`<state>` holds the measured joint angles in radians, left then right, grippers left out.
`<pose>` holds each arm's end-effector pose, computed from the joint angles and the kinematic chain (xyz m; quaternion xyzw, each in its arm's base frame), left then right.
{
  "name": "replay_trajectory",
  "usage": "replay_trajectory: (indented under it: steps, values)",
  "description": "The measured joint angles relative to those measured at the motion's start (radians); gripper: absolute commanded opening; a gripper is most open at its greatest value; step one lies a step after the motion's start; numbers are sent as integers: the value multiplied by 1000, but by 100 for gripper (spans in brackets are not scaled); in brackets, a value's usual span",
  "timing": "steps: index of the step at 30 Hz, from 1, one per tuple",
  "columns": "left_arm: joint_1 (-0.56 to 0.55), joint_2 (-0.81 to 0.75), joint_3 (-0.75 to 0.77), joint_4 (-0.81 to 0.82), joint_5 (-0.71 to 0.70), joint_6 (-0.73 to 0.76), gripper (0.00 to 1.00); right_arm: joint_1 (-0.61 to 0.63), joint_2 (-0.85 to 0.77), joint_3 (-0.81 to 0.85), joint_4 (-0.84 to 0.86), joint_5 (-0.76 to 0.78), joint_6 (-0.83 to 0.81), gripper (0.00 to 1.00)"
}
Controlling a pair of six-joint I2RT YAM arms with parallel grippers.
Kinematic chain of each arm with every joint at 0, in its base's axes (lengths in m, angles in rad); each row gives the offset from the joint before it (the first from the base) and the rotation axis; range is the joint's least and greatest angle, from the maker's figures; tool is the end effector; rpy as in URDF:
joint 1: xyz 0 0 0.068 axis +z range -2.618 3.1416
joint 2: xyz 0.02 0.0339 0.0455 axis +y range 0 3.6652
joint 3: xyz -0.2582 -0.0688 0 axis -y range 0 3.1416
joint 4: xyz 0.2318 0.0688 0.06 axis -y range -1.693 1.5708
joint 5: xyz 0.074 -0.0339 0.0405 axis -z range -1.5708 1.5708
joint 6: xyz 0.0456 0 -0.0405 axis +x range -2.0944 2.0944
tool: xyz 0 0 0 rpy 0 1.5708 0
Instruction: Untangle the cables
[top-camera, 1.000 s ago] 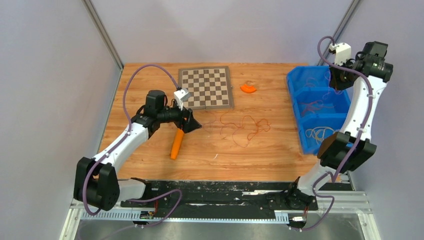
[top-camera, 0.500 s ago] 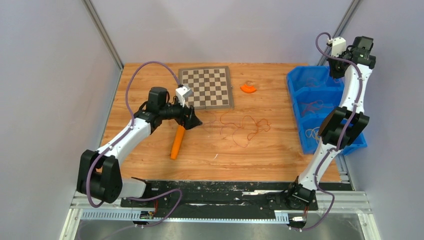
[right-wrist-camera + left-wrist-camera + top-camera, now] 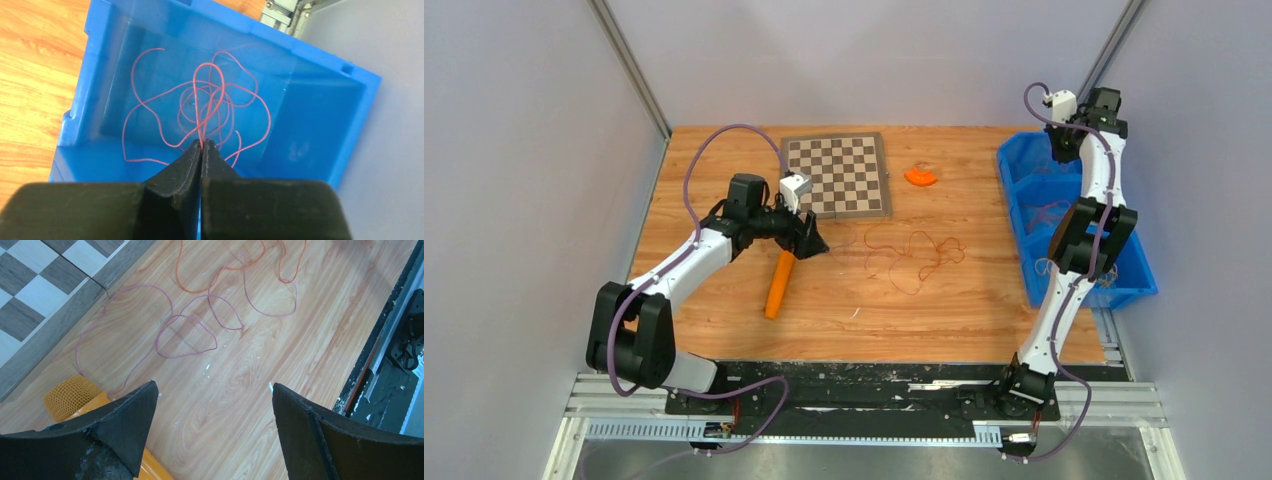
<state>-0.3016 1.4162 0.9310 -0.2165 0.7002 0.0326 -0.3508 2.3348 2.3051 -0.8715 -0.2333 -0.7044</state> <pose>0.2743 -0.1161 0.2433 0.2841 0.8162 -0.3613 0.3502 0.4784 -0.1638 0.2602 -0.2026 0.9167 -0.0693 0.3373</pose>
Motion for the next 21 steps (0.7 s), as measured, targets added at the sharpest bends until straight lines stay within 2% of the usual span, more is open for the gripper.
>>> replay_trajectory:
  steps: [2, 3, 7, 10, 16, 21]
  values:
    - [0, 0, 0, -2, -5, 0, 93, 6, 12, 0, 5, -1, 0, 6]
    - [0, 0, 0, -2, -7, 0, 93, 8, 16, 0, 9, -2, 0, 11]
    - [0, 0, 0, -2, -14, 0, 93, 11, 18, 0, 26, -11, 2, 55]
    - [0, 0, 0, -3, -14, 2, 93, 11, 18, 0, 36, -21, 6, 72]
    - [0, 2, 12, -12, -17, 22, 93, 21, -5, -18, 13, -124, 50, 90]
    - [3, 1, 8, -5, -14, -2, 93, 132, -233, -256, -29, -225, 95, 96]
